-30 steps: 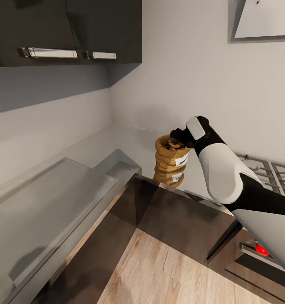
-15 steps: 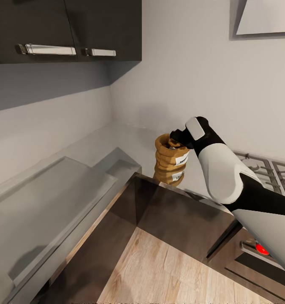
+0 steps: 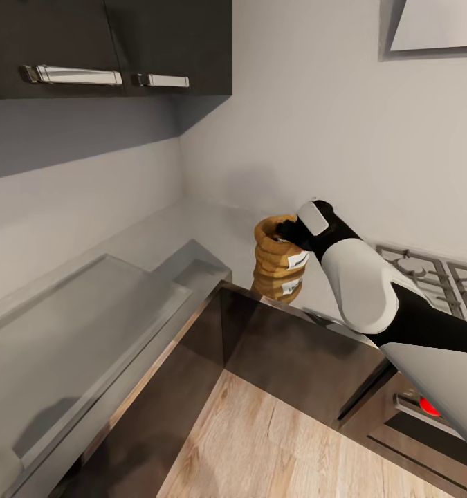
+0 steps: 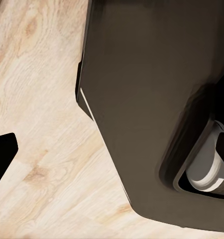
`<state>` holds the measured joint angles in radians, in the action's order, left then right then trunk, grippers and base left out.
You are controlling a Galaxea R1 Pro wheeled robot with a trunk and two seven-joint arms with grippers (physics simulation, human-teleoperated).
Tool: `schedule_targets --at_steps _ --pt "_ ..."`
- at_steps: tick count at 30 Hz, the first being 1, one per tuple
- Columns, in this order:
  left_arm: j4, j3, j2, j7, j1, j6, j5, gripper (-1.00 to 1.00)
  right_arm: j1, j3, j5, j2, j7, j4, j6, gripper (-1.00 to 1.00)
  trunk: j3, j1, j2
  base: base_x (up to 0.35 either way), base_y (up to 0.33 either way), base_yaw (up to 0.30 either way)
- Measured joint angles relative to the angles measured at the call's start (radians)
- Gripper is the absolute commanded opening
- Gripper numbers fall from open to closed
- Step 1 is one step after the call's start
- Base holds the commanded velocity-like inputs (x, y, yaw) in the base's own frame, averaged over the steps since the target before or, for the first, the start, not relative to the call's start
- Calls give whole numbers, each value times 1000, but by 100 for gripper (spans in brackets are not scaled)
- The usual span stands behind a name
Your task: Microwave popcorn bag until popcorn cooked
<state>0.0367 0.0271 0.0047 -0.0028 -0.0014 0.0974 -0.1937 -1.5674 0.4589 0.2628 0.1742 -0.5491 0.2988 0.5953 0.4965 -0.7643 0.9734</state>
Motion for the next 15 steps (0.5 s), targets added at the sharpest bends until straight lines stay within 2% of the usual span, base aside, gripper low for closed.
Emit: schedule_targets --at_steps 2,5,7,11,15 --pt "0 0 0 0 0 0 0 100 0 0 -7 0 0 -11 -16 100 0 0 0 0 0 0" --pt "0 0 0 0 0 0 0 100 0 0 -66 0 1 -16 -24 100 0 0 0 0 0 0" --pt "0 0 0 0 0 0 0 100 0 1 -85 0 1 -17 -25 100 0 0 0 0 0 0" --pt "0 0 0 0 0 0 0 100 0 1 -89 0 3 -22 -45 100 0 0 0 0 0 0" --pt "0 0 0 0 0 0 0 100 0 3 -91 0 10 -86 -100 100 0 0 0 0 0 0"
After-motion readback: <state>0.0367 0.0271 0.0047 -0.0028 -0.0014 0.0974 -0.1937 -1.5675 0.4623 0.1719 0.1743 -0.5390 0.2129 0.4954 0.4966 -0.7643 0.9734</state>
